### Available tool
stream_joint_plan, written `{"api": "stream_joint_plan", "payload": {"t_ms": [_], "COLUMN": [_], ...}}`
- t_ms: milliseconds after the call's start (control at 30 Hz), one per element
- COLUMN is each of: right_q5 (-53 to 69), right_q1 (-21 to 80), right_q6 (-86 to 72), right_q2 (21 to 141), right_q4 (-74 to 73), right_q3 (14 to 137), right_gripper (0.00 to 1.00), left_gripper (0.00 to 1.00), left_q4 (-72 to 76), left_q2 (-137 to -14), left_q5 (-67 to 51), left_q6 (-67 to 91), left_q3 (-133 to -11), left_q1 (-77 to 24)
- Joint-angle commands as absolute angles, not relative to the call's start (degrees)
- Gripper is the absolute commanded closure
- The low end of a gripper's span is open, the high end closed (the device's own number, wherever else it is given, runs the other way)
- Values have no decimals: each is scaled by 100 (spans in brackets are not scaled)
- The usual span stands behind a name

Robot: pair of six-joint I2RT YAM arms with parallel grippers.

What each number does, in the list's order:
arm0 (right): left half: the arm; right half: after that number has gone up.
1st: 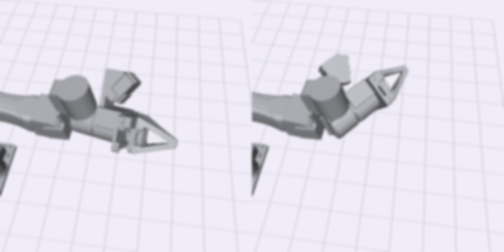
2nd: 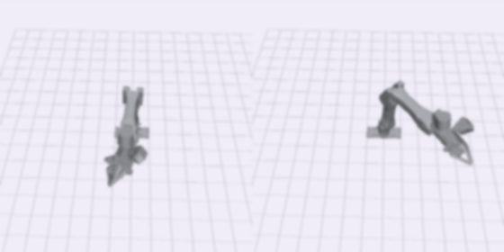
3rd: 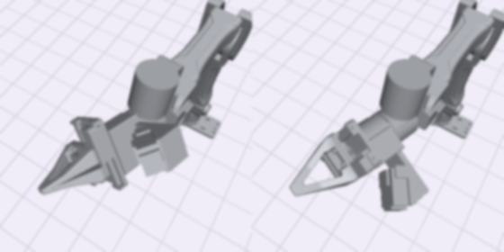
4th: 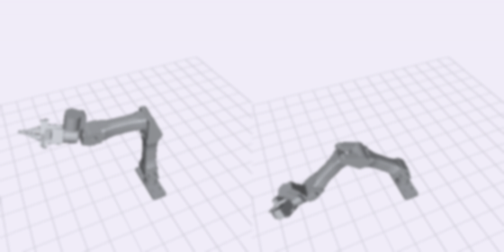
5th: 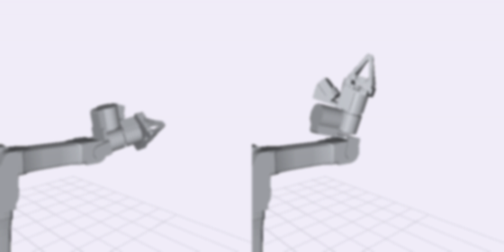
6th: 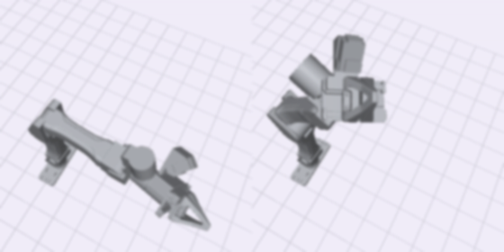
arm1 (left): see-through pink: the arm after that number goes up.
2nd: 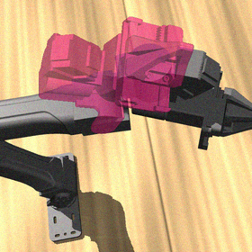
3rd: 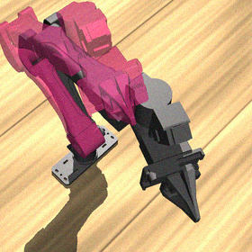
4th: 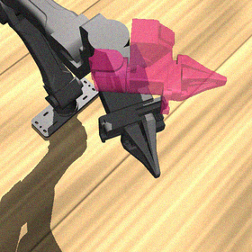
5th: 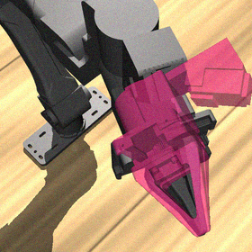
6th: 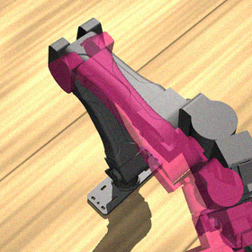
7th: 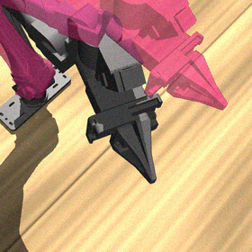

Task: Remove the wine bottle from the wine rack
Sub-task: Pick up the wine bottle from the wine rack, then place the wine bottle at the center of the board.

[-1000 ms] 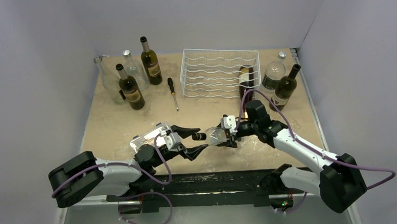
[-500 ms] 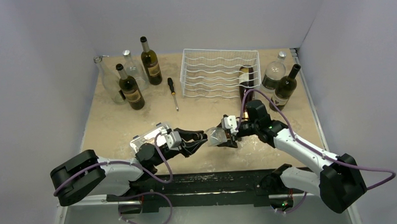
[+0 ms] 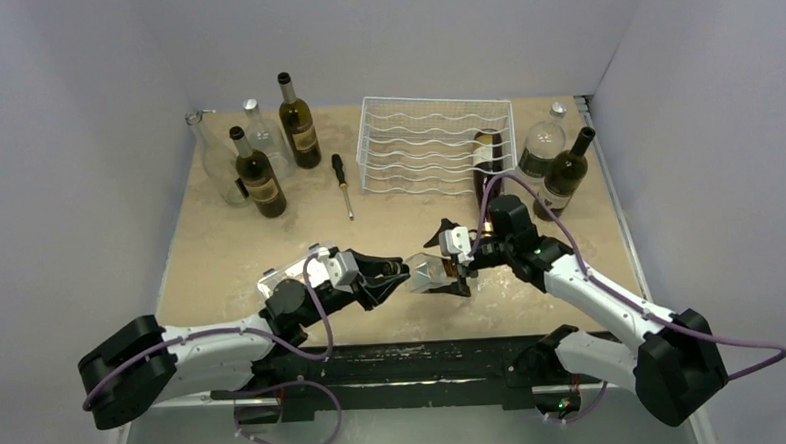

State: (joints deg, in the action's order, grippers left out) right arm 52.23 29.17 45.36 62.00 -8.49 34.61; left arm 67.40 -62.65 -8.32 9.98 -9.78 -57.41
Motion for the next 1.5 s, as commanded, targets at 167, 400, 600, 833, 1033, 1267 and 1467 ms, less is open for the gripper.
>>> {"api": "stream_joint_plan", "payload": {"t_ms": [167, 400, 600, 833, 1033, 1267, 1467], "right_q5": [5760, 5685, 5501, 5348, 5278, 5203, 5177], "right_q1": [2543, 2328, 2301, 2284, 2276, 2266, 2243], "right_q6": [5241, 5688, 5796, 5863, 5921, 6022, 6110], "right_q2": [5603, 5397, 5376, 5379, 5429, 5499, 5552], "right_q4": [-1921, -2425, -2481, -2422, -2403, -2432, -2511], "right_q3": [4262, 4329, 4279, 4178, 4130, 4104, 4120], "right_gripper": [1, 1, 1, 1, 1, 1, 1], "left_gripper": [100, 100, 100, 100, 100, 100, 100], "left_q4": [4355, 2766, 1332, 433, 26, -351, -583], "left_q2": [-4683, -4062, -3818, -3794, -3987, -4282, -4653], "left_q5": [-364, -49, 250, 415, 86, -237, -252], "left_q6": [1231, 1214, 1257, 1328, 1470, 1458, 1289], "left_q3": [-1839, -2529, -3410, -4092, -4597, -5109, -5578], "left_q1": [-5766, -5753, -5678, -5474, -5020, -4651, -4503]}}
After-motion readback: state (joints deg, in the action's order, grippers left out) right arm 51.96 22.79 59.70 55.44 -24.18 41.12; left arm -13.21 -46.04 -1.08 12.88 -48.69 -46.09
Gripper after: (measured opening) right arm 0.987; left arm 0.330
